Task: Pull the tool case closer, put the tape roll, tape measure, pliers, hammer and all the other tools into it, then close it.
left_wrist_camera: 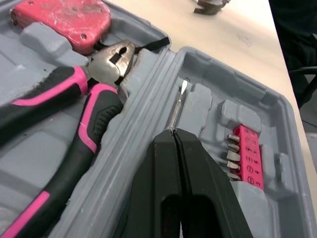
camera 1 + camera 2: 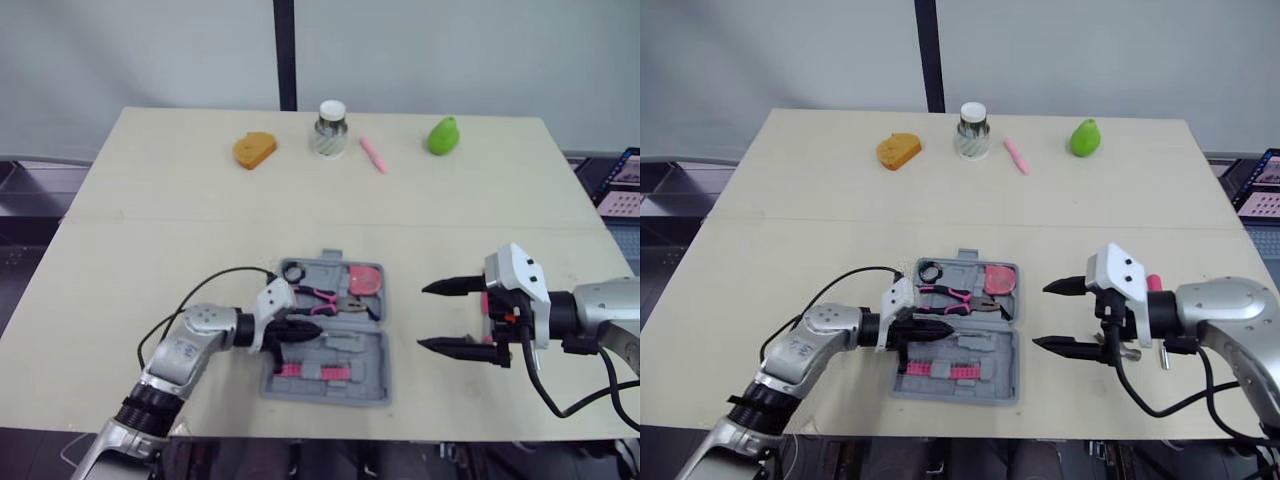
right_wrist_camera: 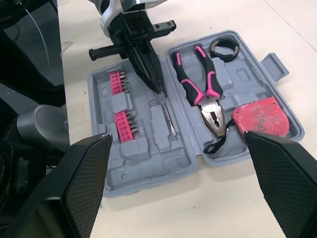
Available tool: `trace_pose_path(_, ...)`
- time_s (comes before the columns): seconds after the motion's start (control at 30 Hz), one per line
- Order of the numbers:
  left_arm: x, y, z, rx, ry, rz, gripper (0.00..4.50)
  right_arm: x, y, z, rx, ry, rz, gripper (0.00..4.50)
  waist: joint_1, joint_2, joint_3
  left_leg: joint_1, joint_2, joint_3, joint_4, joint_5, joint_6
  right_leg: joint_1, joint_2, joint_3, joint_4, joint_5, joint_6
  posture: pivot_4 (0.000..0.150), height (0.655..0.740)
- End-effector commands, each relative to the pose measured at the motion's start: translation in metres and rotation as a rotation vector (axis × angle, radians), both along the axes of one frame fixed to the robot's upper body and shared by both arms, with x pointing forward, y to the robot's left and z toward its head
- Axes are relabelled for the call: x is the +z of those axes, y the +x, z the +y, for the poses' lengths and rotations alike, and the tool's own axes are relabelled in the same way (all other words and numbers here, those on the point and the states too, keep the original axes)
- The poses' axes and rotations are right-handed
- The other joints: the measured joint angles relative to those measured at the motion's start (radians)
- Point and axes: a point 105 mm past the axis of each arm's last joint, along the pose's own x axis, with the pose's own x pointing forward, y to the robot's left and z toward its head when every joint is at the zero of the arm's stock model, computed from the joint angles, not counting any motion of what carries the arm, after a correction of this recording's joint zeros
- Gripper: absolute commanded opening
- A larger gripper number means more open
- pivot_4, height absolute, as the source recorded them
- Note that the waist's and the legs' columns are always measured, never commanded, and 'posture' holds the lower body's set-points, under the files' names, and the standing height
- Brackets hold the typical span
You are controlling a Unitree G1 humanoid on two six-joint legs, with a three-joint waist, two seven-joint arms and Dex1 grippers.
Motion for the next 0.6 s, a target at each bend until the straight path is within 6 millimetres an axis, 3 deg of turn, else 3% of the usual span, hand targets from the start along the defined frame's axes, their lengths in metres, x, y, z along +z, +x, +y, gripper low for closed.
trace_pose_path(0.03, -0.002, -0.002, -0.001, -0.015, 0.022, -0.016, 0.07, 0.011, -0.002, -0.001, 0.01, -0.008, -0.049, 4.5, 0.0, 0.0, 0.0, 0.0, 0.0, 0.0, 0.0, 0.0, 0.0, 0.0, 0.0, 0.0, 0.0, 0.0, 0.0, 0.15, 0.74)
trace_pose_path(0.6, -0.017, -0.002, 0.002, 0.001, 0.087, 0.013, 0.07, 0.01, -0.002, -0.002, 0.009, -0.007, -0.046, 4.5, 0.0, 0.0, 0.0, 0.001, 0.0, -0.001, 0.0, 0.0, 0.0, 0.002, 0.0, -0.001, -0.001, 0.0, 0.0, 0.15, 0.74)
